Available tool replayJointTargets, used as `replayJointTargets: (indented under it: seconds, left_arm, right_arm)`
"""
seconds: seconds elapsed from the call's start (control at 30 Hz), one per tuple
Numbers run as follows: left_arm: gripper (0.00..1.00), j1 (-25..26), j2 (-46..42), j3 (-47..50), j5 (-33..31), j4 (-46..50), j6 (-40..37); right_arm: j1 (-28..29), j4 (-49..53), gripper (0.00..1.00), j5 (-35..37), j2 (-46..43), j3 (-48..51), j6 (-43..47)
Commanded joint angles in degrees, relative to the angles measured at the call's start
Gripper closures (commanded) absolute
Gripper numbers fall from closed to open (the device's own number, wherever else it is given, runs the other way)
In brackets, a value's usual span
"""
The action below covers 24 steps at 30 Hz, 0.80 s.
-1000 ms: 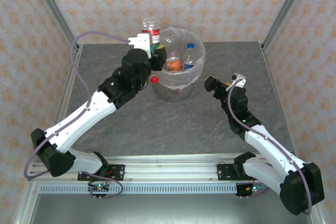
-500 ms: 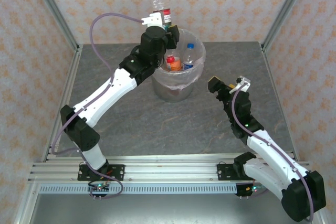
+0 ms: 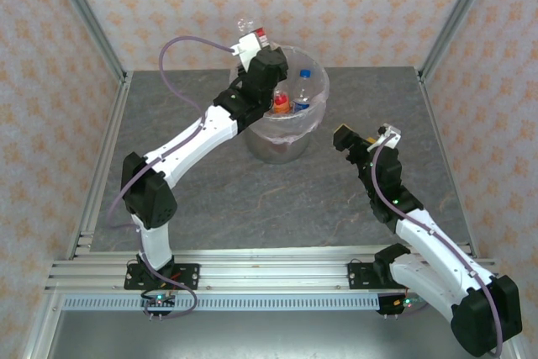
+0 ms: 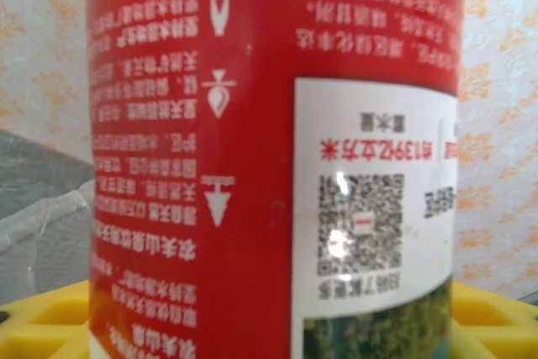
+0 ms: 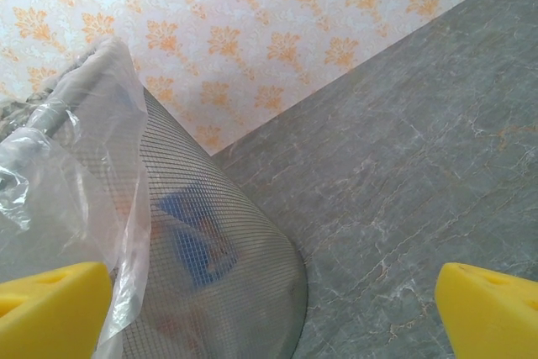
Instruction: Put the plastic bottles in the bin
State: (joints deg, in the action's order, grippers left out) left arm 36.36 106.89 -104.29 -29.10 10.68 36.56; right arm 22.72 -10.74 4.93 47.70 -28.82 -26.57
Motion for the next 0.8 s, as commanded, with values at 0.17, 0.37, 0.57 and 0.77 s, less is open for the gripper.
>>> replayJointTargets:
  seconds: [0.17, 0.37, 0.57, 0.77]
  left_arm:
    - [0.00, -0.06, -0.69, -9.15, 1.47, 11.33, 1.09]
    - [0.00, -0.06, -5.81, -6.38, 7.09, 10.21, -0.82]
    - [0.00, -0.49, -11.78, 0.24, 10.02, 7.41, -4.27]
    - [0.00, -1.62, -17.69, 7.31, 8.10, 7.63, -7.73]
  right_arm:
    - [-0.15, 0.77, 0.01, 1.61, -0.85, 0.34, 0.65]
    - [-0.12, 0.21, 0.01, 2.80, -0.09, 0.78, 0.24]
    - [-0.19, 0.36, 0.01, 5.56, 0.72, 0.69, 0.20]
    - [-0.21, 0.28, 0.01, 9.98, 0.86, 0.78, 0.39]
